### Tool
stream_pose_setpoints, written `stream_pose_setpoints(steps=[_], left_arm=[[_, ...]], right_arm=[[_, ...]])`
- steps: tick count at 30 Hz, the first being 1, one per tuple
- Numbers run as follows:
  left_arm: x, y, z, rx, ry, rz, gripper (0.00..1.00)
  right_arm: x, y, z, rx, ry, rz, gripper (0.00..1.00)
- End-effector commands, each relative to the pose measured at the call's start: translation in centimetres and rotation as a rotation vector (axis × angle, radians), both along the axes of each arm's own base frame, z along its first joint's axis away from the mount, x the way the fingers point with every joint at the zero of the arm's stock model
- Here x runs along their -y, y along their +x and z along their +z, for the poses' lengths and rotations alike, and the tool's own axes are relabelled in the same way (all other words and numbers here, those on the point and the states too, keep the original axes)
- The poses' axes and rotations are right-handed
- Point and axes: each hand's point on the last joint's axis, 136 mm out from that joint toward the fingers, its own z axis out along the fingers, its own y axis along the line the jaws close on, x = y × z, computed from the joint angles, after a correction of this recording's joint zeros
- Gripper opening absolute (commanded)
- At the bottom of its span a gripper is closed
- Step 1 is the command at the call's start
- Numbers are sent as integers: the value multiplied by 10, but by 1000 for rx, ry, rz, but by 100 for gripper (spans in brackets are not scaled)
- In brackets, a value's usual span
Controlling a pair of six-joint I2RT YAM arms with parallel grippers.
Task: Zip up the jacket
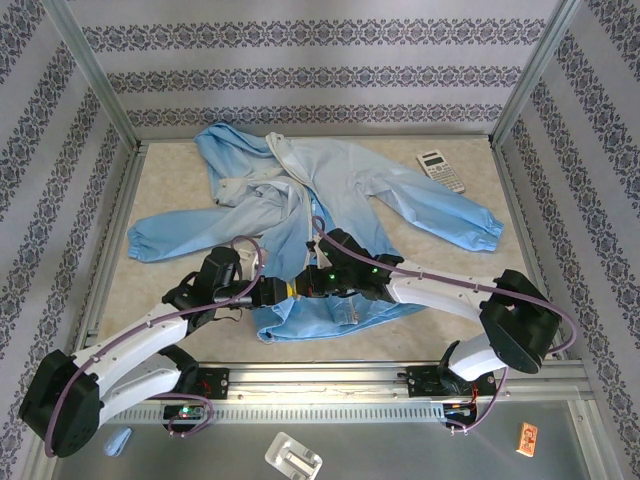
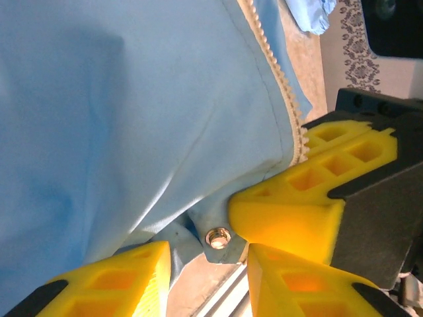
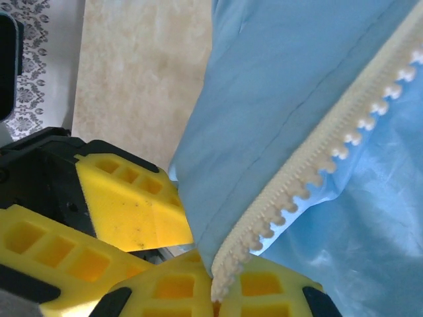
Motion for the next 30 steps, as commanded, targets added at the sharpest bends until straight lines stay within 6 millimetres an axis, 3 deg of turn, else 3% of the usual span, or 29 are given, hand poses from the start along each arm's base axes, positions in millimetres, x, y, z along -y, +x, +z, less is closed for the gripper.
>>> stream_pose_setpoints(steps=[1, 10, 21, 27, 30], left_arm=[[5, -2, 8, 4, -65, -25, 37], [11, -4, 21, 19, -156, -35, 42], [14, -3, 46, 39, -309, -24, 30], [3, 1, 35, 10, -273, 38, 32], [-4, 5, 32, 8, -262, 75, 38]], right_arm=[[-6, 1, 26, 18, 77, 28, 0], [-11, -2, 38, -23, 171, 62, 0], [-13, -1, 48, -38, 226, 73, 0], [-12, 4, 54, -33, 245, 61, 0], [-9, 5, 57, -28, 247, 55, 0]])
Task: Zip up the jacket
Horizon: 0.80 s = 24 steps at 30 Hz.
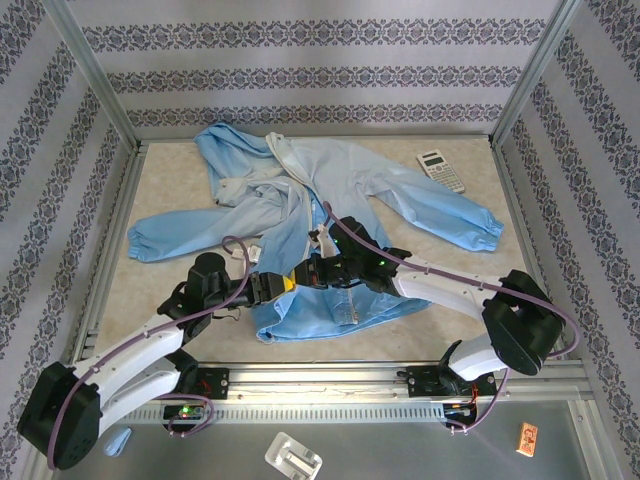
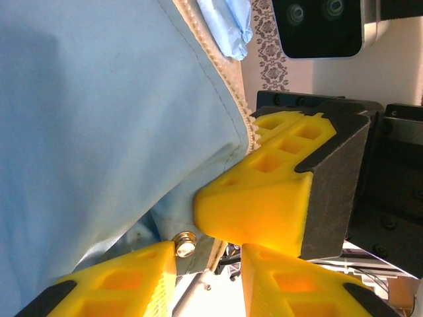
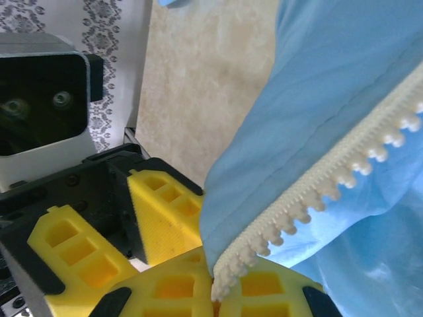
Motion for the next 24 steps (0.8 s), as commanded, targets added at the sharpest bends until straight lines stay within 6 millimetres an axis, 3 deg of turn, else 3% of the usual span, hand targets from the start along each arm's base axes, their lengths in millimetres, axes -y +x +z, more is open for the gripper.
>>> stream_pose_setpoints(steps=[1, 4, 9, 18, 24], left_arm=[[-8, 4, -1, -5, -3, 37, 42], [-8, 6, 3, 3, -12, 35, 46], [-3, 7, 7, 7, -47, 11, 45], [2, 2, 28, 42, -138, -25, 25], [2, -6, 30, 43, -148, -58, 15]], right_arm=[[0, 0, 24, 32, 75, 11, 0], [0, -1, 26, 27, 78, 11, 0], [-2, 0, 27, 17, 99, 10, 0], [-10, 6, 22, -4, 107, 19, 0], [-15, 10, 19, -16, 107, 25, 0]])
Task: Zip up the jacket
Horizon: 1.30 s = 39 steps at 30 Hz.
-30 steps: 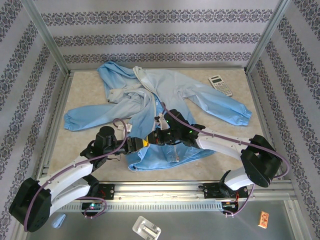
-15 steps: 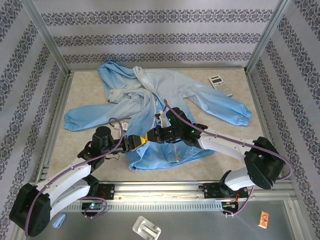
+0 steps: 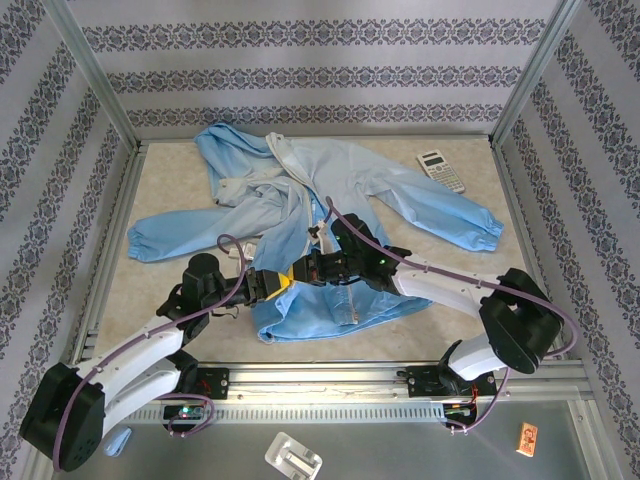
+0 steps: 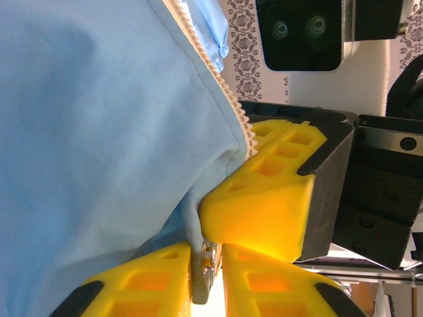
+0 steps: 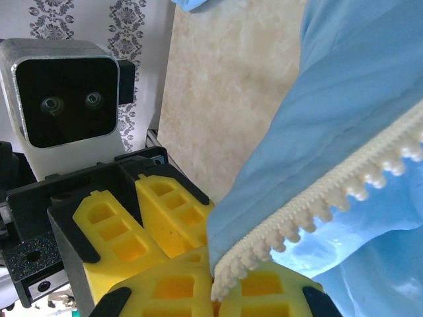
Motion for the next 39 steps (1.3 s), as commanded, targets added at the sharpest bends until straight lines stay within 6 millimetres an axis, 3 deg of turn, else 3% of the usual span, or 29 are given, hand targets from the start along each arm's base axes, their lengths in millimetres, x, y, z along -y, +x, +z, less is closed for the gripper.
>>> stream_pose_setpoints(steps=[1, 7, 9, 11, 15, 20, 23, 33, 39], left_arm=[[3, -8, 20, 79, -58, -59, 13], [4, -7, 21, 89, -55, -65, 0], [2, -4, 19, 91, -45, -51, 0], [0, -1, 15, 89, -33, -31, 0], [-6, 5, 8, 80, 9, 12, 0], [-16, 13, 5, 79, 75, 74, 0], [-24, 17, -1, 93, 150, 100, 0], [-37, 17, -14, 97, 244, 143, 0], [-41, 16, -34, 57, 263, 162, 0]], right_arm=[[-11, 7, 13, 16, 47, 13, 0], [-9, 10, 11, 17, 25, -3, 3], [-3, 12, 11, 28, -14, -10, 23], [7, 14, 11, 40, -38, -28, 37], [51, 24, -7, 23, -108, -137, 50], [115, 34, -49, -23, -222, -308, 54], [137, 35, -75, -45, -302, -357, 55], [143, 30, -136, -95, -465, -314, 61], [136, 33, -139, -71, -495, -278, 61]])
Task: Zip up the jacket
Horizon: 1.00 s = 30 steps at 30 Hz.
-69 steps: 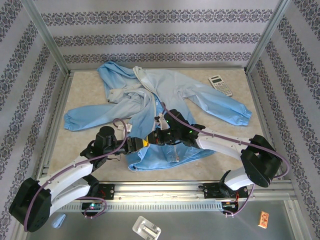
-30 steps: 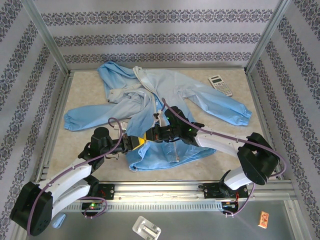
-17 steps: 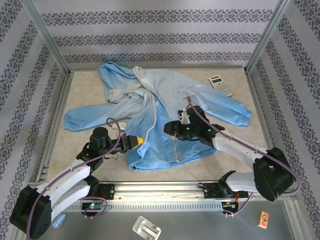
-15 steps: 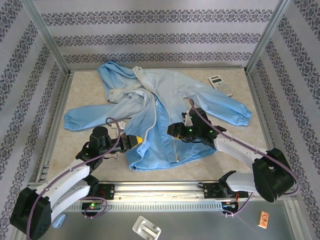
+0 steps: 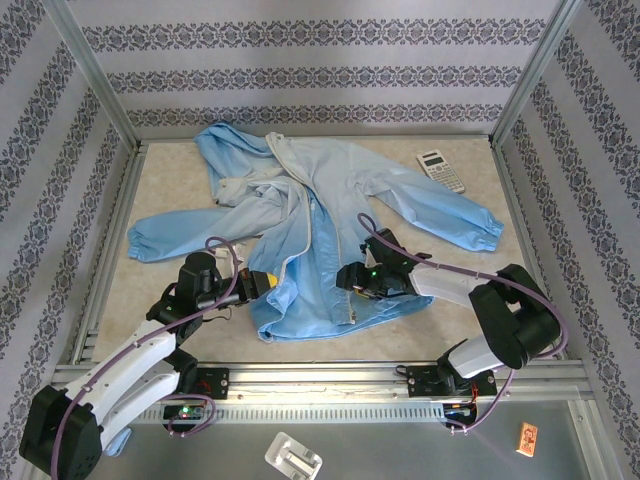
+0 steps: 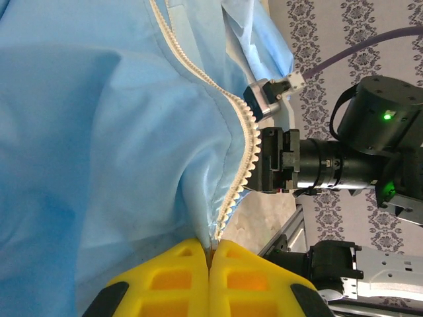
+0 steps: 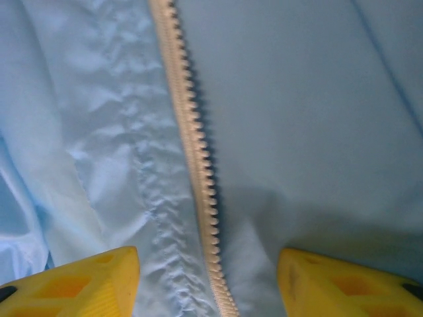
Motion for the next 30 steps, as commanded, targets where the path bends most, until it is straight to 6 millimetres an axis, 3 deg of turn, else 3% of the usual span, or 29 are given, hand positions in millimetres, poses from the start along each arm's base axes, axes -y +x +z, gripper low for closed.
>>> stream_pose_setpoints(steps=[1, 8, 17, 30], left_arm=[[-8, 1, -16, -15, 36, 30, 0], [-11, -3, -22, -21, 48, 39, 0], [-10, -8, -24, -52, 46, 23, 0], [-12, -15, -40, -101, 49, 26, 0]], right_arm=[[2, 3, -5, 24, -48, 22, 61], [-9, 1, -1, 15, -12, 51, 56], [-6, -12, -10, -14, -24, 44, 55], [-43, -11, 23, 64, 71, 148, 30]])
